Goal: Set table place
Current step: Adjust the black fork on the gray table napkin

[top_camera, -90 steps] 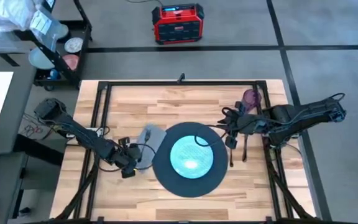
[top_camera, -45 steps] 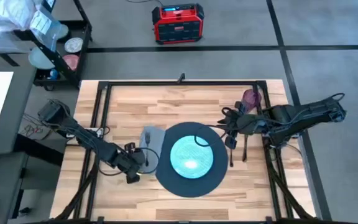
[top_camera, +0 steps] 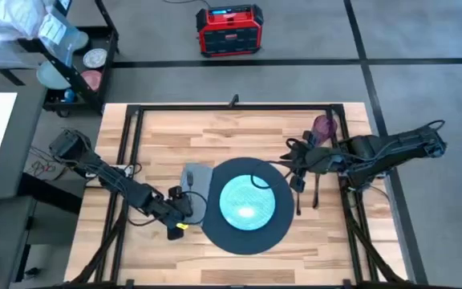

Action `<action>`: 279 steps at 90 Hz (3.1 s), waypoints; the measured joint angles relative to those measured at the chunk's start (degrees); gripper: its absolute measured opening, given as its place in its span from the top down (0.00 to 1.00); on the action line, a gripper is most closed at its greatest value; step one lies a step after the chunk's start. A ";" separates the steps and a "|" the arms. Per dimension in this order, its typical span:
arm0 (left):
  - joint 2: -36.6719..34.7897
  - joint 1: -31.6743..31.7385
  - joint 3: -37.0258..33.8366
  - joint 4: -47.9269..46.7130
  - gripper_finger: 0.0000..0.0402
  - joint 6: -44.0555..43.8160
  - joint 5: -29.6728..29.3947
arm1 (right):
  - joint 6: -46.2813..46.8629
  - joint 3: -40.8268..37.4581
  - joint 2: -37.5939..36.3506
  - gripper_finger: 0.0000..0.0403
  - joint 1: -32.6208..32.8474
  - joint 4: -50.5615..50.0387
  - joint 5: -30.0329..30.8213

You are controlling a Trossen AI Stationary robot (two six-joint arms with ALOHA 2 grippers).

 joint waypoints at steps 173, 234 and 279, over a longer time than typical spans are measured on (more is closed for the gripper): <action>4.06 -0.59 0.22 0.71 1.00 -7.38 0.64 | 0.07 -1.49 3.02 0.85 1.79 4.61 -2.95; 0.22 -1.44 -0.15 3.65 1.00 -6.43 -0.42 | 0.10 -1.46 3.06 0.85 1.88 5.09 -2.86; 2.40 3.53 -0.07 -2.70 1.00 -3.09 -7.07 | 0.02 -1.44 3.05 0.85 1.86 5.47 -2.84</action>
